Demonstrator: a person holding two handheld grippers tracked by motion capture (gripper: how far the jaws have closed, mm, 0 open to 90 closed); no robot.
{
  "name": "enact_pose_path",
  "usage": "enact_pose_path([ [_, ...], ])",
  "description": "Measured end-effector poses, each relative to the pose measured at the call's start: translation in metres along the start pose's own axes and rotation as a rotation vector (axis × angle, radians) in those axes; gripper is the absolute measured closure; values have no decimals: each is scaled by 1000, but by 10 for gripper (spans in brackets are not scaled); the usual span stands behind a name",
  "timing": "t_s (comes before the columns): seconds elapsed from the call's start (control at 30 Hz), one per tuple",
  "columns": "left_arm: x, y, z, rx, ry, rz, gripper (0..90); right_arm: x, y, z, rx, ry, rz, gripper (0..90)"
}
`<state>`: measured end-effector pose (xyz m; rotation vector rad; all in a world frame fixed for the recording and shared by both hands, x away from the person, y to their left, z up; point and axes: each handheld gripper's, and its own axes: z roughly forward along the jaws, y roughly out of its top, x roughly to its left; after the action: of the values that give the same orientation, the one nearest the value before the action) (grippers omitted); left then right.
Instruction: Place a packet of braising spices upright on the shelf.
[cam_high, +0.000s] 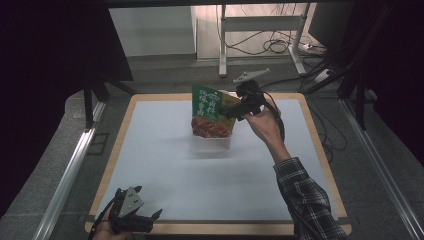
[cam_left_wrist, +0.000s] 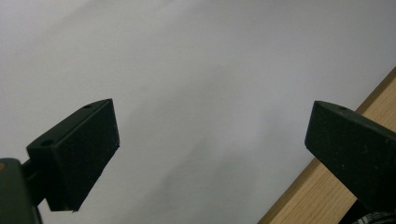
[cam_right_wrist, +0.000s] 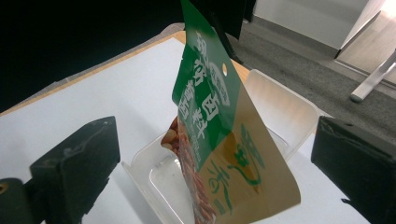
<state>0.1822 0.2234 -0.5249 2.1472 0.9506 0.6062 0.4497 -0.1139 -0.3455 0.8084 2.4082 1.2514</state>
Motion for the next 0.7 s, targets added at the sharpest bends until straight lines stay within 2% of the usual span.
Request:
enact_pose_path([
  [0.3, 0, 0, 0, 5, 0, 7, 29, 3, -10, -7, -2, 1, 3, 0],
  [0.47, -1, 0, 0, 7, 4, 12, 30, 3, -18, -11, -2, -25, 5, 0],
  [0.5, -1, 0, 0, 7, 4, 13, 30, 4, -21, -13, -18, -47, 10, 0],
  [0.7, -1, 0, 0, 11, 5, 18, 30, 2, -31, -16, -18, -45, 25, 0],
])
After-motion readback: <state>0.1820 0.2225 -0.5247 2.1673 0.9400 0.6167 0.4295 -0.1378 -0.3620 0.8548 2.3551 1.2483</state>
